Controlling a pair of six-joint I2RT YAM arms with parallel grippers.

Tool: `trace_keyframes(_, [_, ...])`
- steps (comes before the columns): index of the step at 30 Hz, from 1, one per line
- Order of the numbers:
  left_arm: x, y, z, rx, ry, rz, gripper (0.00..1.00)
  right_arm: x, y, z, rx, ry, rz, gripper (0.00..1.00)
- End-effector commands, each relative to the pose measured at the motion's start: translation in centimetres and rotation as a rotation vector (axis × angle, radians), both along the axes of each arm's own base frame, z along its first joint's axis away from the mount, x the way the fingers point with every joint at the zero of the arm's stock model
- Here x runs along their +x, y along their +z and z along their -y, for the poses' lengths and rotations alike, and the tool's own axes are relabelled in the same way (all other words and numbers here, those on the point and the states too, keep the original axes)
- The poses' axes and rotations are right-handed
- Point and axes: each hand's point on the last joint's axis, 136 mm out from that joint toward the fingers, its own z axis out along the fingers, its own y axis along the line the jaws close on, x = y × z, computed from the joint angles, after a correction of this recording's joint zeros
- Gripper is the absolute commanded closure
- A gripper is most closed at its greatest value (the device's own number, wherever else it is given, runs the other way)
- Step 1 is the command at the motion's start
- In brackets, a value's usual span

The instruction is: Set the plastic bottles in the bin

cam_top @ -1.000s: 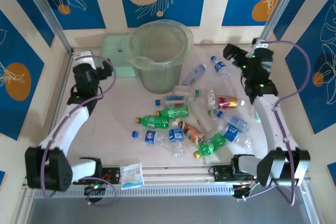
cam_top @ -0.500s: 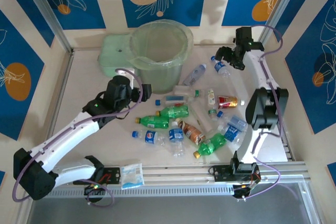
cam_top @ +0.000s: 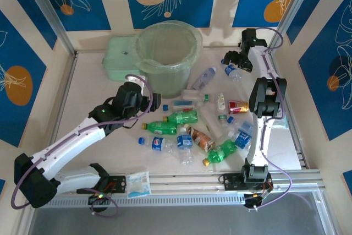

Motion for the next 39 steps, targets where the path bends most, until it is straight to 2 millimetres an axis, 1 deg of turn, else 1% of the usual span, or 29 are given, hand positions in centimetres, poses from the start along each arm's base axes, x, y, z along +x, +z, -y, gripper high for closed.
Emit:
trace_keyframes(1, [-0.5,0.2,-0.9,0.015,0.029,-0.006,0.14,-0.3,-1.0,0.0,0.018,0.024,-0.049,0.1])
trace_keyframes(5, [-0.7,0.7,-1.7,0.027,0.052,0.013,0.14,0.0,-2.2,-0.2,0.022,0.042,-0.084,0.12])
trace_keyframes(9, [-0.7,1.1,-1.9,0.028,0.053,0.022,0.14,-0.1,-3.5,-0.3,0.003,0.046,-0.111,0.14])
trace_keyframes(13, [-0.8,0.5,-1.7,0.028,0.05,0.006,0.15,-0.3,-4.7,-0.7,0.009,0.054,-0.133,0.15])
trace_keyframes(17, [-0.9,-0.1,-1.7,0.028,0.051,-0.01,0.15,-0.4,-5.4,-1.0,0.0,0.062,-0.145,0.16])
trace_keyframes(23, [-0.9,-0.2,-1.7,0.025,0.05,-0.009,0.16,-0.4,-6.6,-0.8,-0.008,0.058,-0.173,0.16])
trace_keyframes(27, [-0.9,-0.4,-1.7,0.027,0.05,-0.012,0.16,-0.4,-7.2,-1.3,-0.009,0.068,-0.187,0.15])
trace_keyframes(30, [-0.9,-0.6,-1.7,0.027,0.052,-0.014,0.17,-0.4,-7.7,-1.5,-0.026,0.075,-0.201,0.16])
trace_keyframes(35, [-0.9,-1.1,-1.7,0.03,0.055,-0.02,0.17,-0.5,-7.6,-1.6,-0.026,0.069,-0.2,0.25])
trace_keyframes(39, [-0.9,-1.3,-1.7,0.034,0.052,-0.024,0.17,-0.5,-6.8,-1.6,-0.042,0.063,-0.186,0.3])
